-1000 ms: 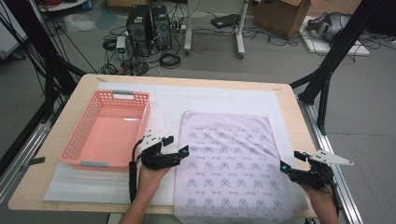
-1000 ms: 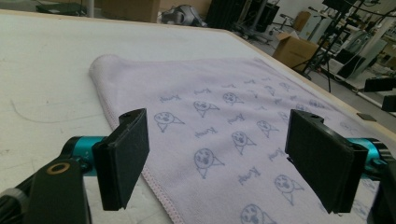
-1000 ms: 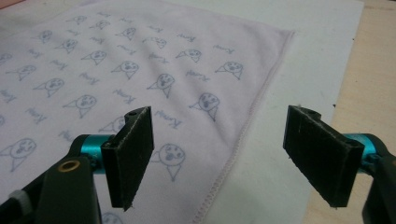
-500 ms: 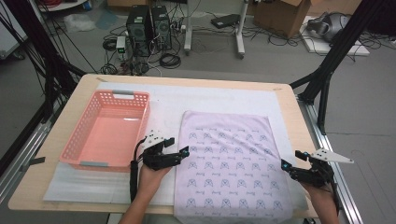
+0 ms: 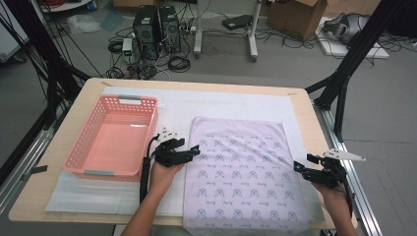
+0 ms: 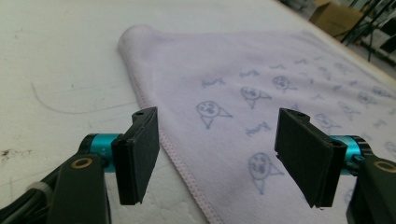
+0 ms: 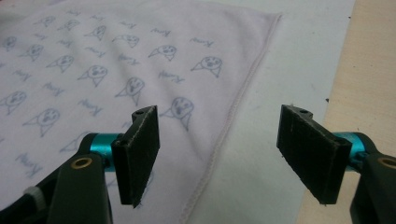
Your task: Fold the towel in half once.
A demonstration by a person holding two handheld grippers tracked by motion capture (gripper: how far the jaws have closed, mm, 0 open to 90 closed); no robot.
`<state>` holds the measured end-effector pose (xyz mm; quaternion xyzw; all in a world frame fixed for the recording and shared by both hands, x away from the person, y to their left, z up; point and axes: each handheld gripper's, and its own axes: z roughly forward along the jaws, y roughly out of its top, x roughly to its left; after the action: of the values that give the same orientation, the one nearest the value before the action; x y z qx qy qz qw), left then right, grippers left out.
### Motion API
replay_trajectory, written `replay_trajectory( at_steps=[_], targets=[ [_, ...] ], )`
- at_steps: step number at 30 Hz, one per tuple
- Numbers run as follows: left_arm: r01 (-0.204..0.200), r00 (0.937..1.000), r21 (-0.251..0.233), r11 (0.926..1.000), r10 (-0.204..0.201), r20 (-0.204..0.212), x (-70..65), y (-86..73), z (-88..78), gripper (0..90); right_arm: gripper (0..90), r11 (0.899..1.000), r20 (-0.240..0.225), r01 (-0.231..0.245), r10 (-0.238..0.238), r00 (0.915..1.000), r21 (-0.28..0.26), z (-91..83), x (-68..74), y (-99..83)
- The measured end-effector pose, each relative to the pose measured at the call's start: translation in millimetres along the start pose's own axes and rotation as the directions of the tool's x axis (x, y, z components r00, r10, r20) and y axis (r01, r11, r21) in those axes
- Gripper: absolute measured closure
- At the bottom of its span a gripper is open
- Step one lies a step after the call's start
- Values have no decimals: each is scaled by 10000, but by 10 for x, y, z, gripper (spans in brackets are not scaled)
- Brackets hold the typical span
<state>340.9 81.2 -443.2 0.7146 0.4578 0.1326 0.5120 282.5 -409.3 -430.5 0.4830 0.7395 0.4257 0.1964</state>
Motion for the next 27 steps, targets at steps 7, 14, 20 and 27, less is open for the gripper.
replay_trajectory(
  at_steps=[7,14,20,27],
  targets=[
    [153,9998,358,9992,-148,-148,76,211,215,376,354,9989,-69,-130,134,9999,455,183,-43,158],
    [417,9941,637,9971,-350,-1024,224,221,404,387,478,9950,86,-2,-6,10000,997,381,-71,303],
    [262,9916,838,9961,-153,-1283,226,202,460,399,392,9910,779,-432,335,9964,1268,590,-157,368],
    [-1276,9670,1826,9749,1632,-1958,38,213,569,439,407,9841,1213,-262,48,9926,1756,783,-146,397]
  ],
)
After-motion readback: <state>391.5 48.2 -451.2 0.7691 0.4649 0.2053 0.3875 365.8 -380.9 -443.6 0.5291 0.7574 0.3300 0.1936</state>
